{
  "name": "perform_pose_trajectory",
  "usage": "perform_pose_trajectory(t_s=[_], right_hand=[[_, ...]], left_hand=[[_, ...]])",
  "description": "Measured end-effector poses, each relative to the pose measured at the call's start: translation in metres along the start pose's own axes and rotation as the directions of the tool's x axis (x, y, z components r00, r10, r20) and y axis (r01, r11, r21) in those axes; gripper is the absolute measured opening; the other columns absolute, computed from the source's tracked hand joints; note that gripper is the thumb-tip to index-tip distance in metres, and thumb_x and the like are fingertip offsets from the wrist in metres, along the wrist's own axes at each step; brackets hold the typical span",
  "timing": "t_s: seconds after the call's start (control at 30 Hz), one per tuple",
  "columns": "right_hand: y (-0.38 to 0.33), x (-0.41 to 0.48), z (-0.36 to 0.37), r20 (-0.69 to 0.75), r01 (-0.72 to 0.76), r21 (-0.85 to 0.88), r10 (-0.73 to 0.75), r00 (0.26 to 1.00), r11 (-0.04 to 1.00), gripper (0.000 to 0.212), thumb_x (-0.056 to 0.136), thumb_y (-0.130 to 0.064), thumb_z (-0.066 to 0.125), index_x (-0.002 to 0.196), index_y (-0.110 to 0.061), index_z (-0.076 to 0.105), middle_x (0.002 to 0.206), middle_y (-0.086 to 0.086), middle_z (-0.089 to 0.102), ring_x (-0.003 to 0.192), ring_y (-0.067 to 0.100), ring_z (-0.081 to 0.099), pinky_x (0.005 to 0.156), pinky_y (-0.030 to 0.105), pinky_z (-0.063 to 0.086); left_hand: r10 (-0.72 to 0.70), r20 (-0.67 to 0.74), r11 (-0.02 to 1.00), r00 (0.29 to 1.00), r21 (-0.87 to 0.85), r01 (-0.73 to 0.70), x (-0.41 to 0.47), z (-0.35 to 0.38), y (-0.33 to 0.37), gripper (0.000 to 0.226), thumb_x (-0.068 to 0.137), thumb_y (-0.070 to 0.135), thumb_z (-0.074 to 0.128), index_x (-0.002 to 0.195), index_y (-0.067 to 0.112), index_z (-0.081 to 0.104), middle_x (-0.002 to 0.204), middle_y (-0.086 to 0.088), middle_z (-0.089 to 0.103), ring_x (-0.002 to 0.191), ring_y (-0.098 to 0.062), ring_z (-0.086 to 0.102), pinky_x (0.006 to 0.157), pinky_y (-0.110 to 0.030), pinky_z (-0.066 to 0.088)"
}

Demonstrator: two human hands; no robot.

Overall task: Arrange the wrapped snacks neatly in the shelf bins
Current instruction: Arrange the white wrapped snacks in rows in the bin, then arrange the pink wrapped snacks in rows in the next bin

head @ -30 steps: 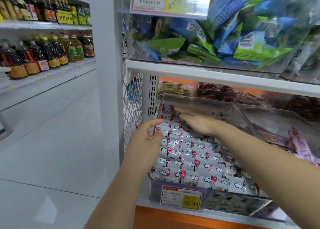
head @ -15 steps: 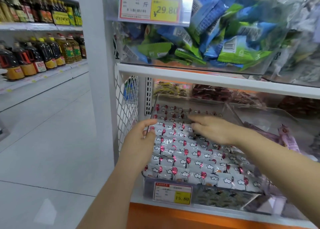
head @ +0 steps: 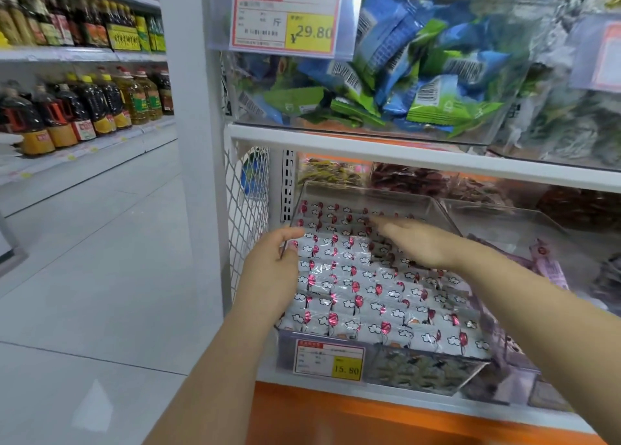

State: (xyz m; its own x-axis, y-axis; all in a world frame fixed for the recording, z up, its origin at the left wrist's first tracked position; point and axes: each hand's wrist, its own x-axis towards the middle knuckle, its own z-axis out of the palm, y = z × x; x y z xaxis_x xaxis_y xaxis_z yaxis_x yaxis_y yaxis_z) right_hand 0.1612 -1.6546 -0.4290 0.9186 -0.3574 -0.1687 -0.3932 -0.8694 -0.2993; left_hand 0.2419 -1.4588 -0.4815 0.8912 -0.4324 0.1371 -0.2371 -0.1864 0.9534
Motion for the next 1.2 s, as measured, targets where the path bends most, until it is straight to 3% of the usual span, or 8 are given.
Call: perform_pose_trajectory(t_s=[0.23,0.3,0.37,0.47,0.6,0.7,0.8,1.2], right_hand=[[0.013,-0.030,0.035,0.156,0.084,-0.323,-0.035,0.987,0.942,0.049,0.102,-0.034,0.020,0.150,-0.026,0.014,0.158,-0.011,0.007,0.144,0.013,0.006,0.118,0.034,0.004],[0.013,-0.024,0.037,0.094,0.058,-0.301,-0.031,0.995,0.952,0.048,0.102,-0.038,0.018,0.149,-0.028,0.016,0.157,-0.014,0.006,0.143,0.014,0.010,0.117,0.039,0.008],[0.016,-0.025,0.034,0.011,0.069,-0.224,-0.068,0.998,0.972,0.048,0.102,-0.037,0.021,0.149,-0.025,0.021,0.157,-0.009,0.011,0.143,0.014,0.013,0.118,0.034,0.006],[0.020,-0.053,0.029,-0.133,0.153,-0.153,-0.174,0.976,0.976,0.049,0.102,-0.031,0.030,0.148,-0.020,0.022,0.157,-0.003,0.014,0.144,0.010,0.013,0.112,0.018,0.004],[0.021,-0.110,0.043,-0.117,0.223,-0.199,-0.249,0.961,0.954,0.053,0.101,-0.037,0.030,0.150,-0.021,0.017,0.158,-0.005,0.008,0.144,0.008,0.007,0.107,0.011,-0.005],[0.021,-0.136,0.072,-0.156,0.209,-0.302,-0.264,0.952,0.930,0.061,0.091,-0.047,0.022,0.144,-0.021,0.034,0.153,0.000,0.030,0.140,0.018,0.030,0.115,0.036,0.022],[0.030,-0.150,0.082,-0.258,0.185,-0.326,-0.275,0.926,0.927,0.052,0.084,-0.042,0.035,0.124,-0.020,0.059,0.129,0.003,0.059,0.118,0.021,0.058,0.092,0.044,0.050],[0.125,-0.196,0.043,-0.450,0.057,0.004,-0.049,0.892,0.998,0.029,0.091,-0.030,0.051,0.115,-0.025,0.066,0.108,-0.008,0.068,0.104,0.013,0.058,0.091,0.034,0.047]], left_hand=[[0.017,-0.013,0.998,1.000,0.059,-0.017,0.001,0.003,0.001,0.031,0.098,0.015,0.039,0.119,0.027,0.058,0.131,-0.001,0.055,0.043,0.006,0.049,0.036,-0.011,0.036],[0.064,-0.012,0.991,0.998,0.121,-0.062,-0.003,0.003,0.005,0.032,0.098,0.013,0.040,0.120,0.026,0.058,0.136,-0.002,0.051,0.069,0.012,0.058,0.062,-0.009,0.045],[0.159,-0.062,0.950,0.985,0.282,-0.136,-0.006,0.001,0.009,0.032,0.096,0.011,0.044,0.121,0.024,0.057,0.146,0.001,0.038,0.121,-0.007,0.048,0.101,-0.022,0.034],[0.332,-0.033,0.856,0.943,0.430,-0.286,-0.020,-0.003,0.019,0.033,0.094,0.011,0.047,0.123,0.023,0.057,0.144,0.007,0.038,0.123,-0.010,0.043,0.104,-0.022,0.026],[0.408,0.267,0.735,0.873,0.471,-0.488,-0.046,0.009,0.020,0.034,0.095,0.020,0.047,0.128,0.027,0.054,0.134,0.013,0.047,0.121,0.001,0.039,0.105,-0.017,0.023],[0.396,0.415,0.618,0.819,0.538,-0.573,-0.065,0.025,0.013,0.030,0.095,0.029,0.047,0.123,0.030,0.058,0.134,0.011,0.050,0.128,-0.010,0.040,0.112,-0.038,0.022],[0.335,0.507,0.544,0.794,0.584,-0.603,-0.077,0.038,0.012,0.033,0.097,0.036,0.042,0.128,0.034,0.053,0.140,0.014,0.041,0.134,-0.010,0.030,0.115,-0.046,0.008],[0.502,0.561,0.539,0.659,0.393,-0.745,-0.087,0.123,0.044,0.032,0.092,0.035,0.038,0.112,0.033,0.063,0.116,0.018,0.057,0.109,-0.003,0.051,0.113,-0.039,0.016]])
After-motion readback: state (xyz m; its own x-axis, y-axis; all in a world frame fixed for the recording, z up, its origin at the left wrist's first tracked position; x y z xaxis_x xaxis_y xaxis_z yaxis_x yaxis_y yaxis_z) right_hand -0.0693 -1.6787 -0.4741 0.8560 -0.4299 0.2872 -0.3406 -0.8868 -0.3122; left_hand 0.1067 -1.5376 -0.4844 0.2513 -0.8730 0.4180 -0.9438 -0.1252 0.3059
